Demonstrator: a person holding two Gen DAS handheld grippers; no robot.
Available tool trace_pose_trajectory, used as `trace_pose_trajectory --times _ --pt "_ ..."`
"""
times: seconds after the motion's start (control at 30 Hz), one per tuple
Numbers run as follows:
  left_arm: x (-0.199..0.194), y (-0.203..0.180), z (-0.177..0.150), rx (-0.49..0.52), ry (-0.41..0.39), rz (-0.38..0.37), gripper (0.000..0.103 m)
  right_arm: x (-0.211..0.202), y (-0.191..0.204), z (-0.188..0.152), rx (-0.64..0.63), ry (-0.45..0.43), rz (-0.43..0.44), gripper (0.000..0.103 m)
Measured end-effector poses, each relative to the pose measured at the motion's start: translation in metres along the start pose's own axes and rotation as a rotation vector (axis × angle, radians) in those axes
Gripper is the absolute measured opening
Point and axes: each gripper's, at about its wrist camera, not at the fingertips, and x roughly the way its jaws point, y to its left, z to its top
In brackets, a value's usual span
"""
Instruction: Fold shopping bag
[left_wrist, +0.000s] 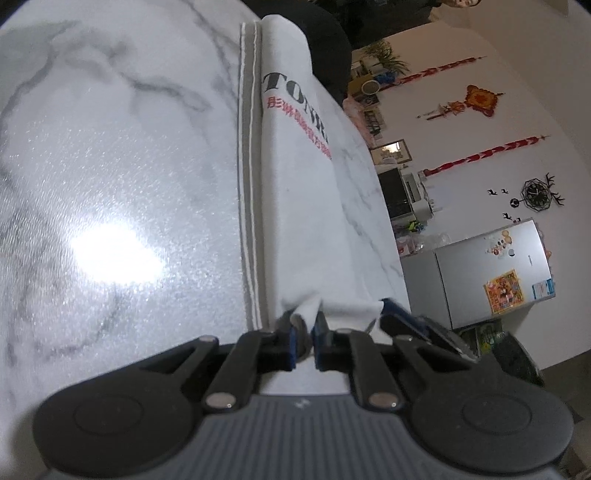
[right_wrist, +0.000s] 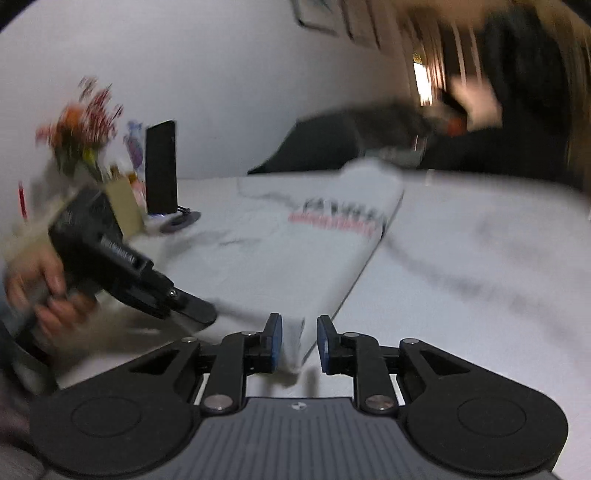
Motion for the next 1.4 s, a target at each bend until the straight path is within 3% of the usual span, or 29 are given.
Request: trace_pose_trajectory --times 0.13,0.27,0.4,0.57,0.67,0.73,0.87,1.0,1.1,1.4 --pt "0.005 -0.008 0.007 0.033 0.036 0.038 0.009 0.002 0.041 0.001 -0.232 -0.033 0.004 0.020" --pt "0.007 -0.018 0.011 0.086 0.058 0.080 0.009 0.020 0.060 0.001 -0.321 0.014 -0.013 0.018" --pt "0.003 -0.027 0.008 0.157 0.036 0.099 0.009 0.039 0.063 -0.002 -0.337 0.084 -0.067 0.015" --pt "-0.002 -0.037 0.005 0.246 0.009 0.123 0.012 0.041 0.047 -0.001 -0.223 0.124 -0.037 0.014" --pt "-0.006 -0.044 0.002 0.302 -0.012 0.138 0.019 0.040 0.040 -0.002 -0.187 0.131 -0.013 0.014" --pt "-0.019 -0.055 -0.006 0.385 -0.075 0.185 0.034 0.039 0.039 -0.003 -0.185 0.129 -0.008 0.014" --pt "-0.035 -0.084 -0.021 0.606 -0.147 0.237 0.036 0.037 0.038 -0.004 -0.176 0.125 -0.006 0.014" --pt "-0.023 -0.116 -0.035 0.844 -0.089 0.239 0.036 0.041 0.034 0.001 -0.162 0.147 0.008 0.014" --pt "-0.002 -0.132 -0.045 1.014 -0.026 0.303 0.036 0.049 0.031 0.007 -0.151 0.169 0.033 0.014" --pt "0.019 -0.120 -0.063 1.166 0.044 0.369 0.036 0.050 0.019 0.009 -0.103 0.179 0.087 0.014"
